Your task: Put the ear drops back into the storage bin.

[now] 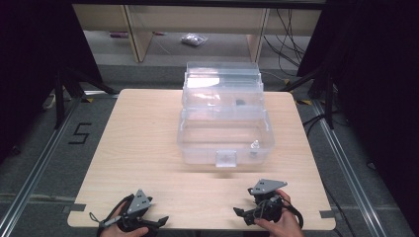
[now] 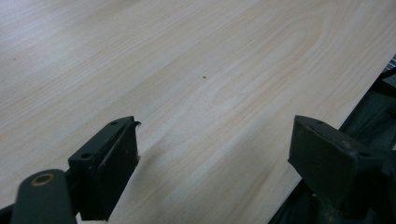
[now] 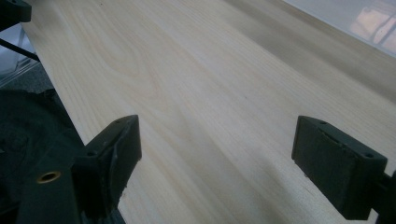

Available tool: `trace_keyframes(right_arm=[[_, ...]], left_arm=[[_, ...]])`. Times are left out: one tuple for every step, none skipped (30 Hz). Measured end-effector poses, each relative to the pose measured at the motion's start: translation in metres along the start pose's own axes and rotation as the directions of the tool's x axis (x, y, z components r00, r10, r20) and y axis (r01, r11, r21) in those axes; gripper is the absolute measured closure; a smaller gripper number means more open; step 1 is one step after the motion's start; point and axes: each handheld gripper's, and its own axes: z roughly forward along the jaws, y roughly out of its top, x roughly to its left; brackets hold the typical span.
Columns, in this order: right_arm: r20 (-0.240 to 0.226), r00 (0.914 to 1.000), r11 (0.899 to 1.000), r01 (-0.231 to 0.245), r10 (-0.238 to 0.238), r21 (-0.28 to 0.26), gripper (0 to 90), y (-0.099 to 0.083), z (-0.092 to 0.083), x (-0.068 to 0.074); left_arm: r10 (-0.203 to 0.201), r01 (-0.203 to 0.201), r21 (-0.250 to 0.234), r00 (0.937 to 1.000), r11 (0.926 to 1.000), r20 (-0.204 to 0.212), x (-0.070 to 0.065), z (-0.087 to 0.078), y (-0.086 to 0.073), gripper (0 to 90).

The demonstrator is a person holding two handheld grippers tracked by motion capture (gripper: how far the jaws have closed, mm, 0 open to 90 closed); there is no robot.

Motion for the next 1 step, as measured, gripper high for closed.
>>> trace_keyframes(right_arm=[[-0.003,1.0,1.0,-0.007,0.007,0.005,16.7,-0.0002,0.0002,0.0002]], left_arm=[[0.008,-0.008,-0.001,1.0,1.0,0.003,0.0007,0.0,0.0002,15.2]])
